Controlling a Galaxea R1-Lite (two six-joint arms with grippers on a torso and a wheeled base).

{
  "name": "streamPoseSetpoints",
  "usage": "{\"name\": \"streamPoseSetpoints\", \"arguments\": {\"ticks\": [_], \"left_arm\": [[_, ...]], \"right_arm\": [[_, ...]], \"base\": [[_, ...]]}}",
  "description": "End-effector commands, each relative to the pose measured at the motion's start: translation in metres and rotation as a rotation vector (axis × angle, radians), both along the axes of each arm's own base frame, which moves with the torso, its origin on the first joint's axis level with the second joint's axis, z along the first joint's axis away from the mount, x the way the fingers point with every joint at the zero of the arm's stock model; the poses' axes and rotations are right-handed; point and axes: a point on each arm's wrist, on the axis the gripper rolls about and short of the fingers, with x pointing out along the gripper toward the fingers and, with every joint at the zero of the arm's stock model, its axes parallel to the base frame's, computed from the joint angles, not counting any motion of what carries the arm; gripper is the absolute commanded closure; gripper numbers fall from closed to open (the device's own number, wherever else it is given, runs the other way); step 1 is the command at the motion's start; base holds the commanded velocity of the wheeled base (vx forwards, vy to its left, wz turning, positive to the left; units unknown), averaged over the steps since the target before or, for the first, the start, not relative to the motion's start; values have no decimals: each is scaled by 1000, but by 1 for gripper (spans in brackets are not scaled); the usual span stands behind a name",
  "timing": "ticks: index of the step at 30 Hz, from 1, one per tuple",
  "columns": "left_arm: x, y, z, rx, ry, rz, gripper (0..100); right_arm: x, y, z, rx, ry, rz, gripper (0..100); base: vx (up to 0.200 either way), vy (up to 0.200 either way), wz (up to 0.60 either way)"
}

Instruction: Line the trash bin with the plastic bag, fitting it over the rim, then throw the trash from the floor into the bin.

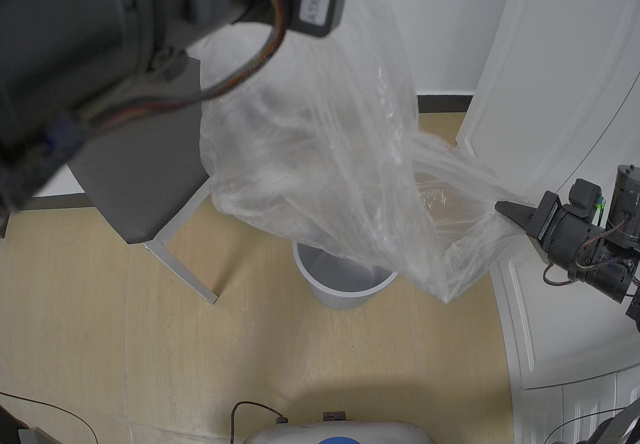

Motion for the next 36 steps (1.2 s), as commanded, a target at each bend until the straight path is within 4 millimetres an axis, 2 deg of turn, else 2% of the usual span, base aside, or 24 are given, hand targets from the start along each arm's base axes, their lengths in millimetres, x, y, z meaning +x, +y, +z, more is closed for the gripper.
{"name": "streamPoseSetpoints", "arguments": {"ticks": [1,3,8,10,14,21,25,26,31,36], "left_arm": [[28,-5,-38,49,142,54,100],[32,-4,-47,43,186,60,100],[42,1,-84,2,327,23,100],[42,2,-88,-4,344,5,100],[43,3,-111,-85,449,-60,100],[63,17,-150,-121,501,-88,100],[75,17,-158,-143,487,-96,100],[82,19,-163,-143,492,-76,100],[96,30,-175,-136,516,-12,100],[106,49,-188,-155,520,6,100]], "right_arm": [[-19,-6,38,37,-94,2,100],[-19,-6,38,35,-94,-2,100],[-17,-6,33,-2,-87,-9,100],[-17,-6,32,-12,-84,-8,100],[-18,-6,27,-67,-88,-4,100],[-16,-9,20,-179,-102,-8,100],[-3,-7,18,-280,-108,-6,100],[8,-4,17,-361,-117,6,100],[38,-1,13,-498,-132,3,100],[46,-13,6,-593,-128,-20,100]], "base": [[0,0,0],[0,0,0],[0,0,0],[0,0,0],[0,0,0],[0,0,0],[0,0,0],[0,0,0],[0,0,0],[0,0,0]]}}
